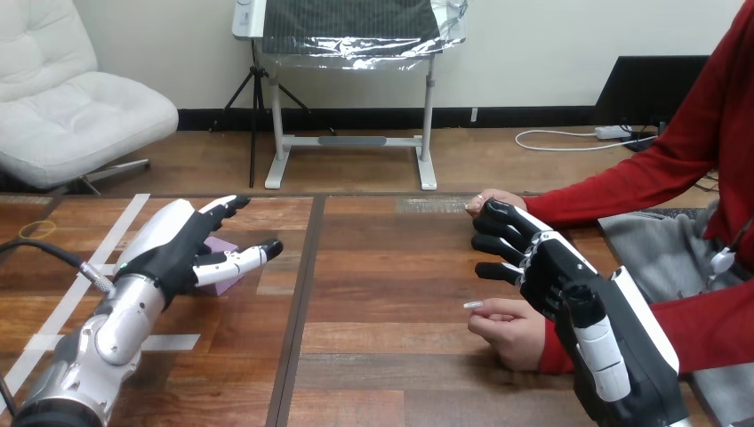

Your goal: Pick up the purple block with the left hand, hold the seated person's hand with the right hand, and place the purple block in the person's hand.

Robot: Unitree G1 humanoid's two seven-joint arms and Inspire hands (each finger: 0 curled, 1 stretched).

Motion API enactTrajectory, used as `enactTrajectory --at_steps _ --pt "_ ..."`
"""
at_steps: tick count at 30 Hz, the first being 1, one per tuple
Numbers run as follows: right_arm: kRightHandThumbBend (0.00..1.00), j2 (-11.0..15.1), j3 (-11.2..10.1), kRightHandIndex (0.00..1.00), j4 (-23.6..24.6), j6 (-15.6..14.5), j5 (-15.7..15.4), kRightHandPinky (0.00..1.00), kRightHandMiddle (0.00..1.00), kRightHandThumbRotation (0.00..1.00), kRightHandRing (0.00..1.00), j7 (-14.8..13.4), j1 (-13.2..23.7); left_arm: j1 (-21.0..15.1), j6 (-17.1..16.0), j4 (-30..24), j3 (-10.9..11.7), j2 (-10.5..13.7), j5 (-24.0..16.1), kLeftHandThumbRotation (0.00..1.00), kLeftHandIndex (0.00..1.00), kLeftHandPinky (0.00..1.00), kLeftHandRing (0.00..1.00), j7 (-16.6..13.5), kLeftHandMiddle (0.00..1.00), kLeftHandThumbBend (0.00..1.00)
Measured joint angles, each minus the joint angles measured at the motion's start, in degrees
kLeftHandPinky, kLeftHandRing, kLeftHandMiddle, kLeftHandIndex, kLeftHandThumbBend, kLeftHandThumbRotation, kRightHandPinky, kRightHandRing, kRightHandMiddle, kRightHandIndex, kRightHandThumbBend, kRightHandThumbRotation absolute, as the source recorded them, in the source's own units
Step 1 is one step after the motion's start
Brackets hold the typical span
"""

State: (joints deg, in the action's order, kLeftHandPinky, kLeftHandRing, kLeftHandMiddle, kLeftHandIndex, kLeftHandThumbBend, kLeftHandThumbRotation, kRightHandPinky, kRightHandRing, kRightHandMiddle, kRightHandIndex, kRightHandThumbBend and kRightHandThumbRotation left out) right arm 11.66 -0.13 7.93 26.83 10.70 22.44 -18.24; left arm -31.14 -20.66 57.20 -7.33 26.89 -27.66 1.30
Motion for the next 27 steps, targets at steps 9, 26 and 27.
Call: enactTrajectory --at_steps 9,26,27 --pt "0.84 0.0 -0.1 0.88 0.0 0.0 0.0 0.8 0.88 1.0 0.86 0.5 0.0 -1.6 0.9 3.4 -1.2 0.0 -0.1 0.63 0.91 0.78 0.91 -1.0 0.92 0.54" --pt "0.84 0.1 -0.1 0.88 0.0 0.0 0.0 0.8 0.88 1.0 0.86 0.6 0.0 -4.3 1.6 6.8 -2.4 0.3 -0.1 0.63 0.91 0.8 0.91 -2.7 0.93 0.55" --pt "0.84 0.1 -0.1 0.88 0.0 0.0 0.0 0.8 0.88 1.0 0.86 0.6 0.0 -4.5 1.6 7.0 -2.6 0.3 -0.1 0.63 0.91 0.8 0.91 -2.8 0.93 0.55"
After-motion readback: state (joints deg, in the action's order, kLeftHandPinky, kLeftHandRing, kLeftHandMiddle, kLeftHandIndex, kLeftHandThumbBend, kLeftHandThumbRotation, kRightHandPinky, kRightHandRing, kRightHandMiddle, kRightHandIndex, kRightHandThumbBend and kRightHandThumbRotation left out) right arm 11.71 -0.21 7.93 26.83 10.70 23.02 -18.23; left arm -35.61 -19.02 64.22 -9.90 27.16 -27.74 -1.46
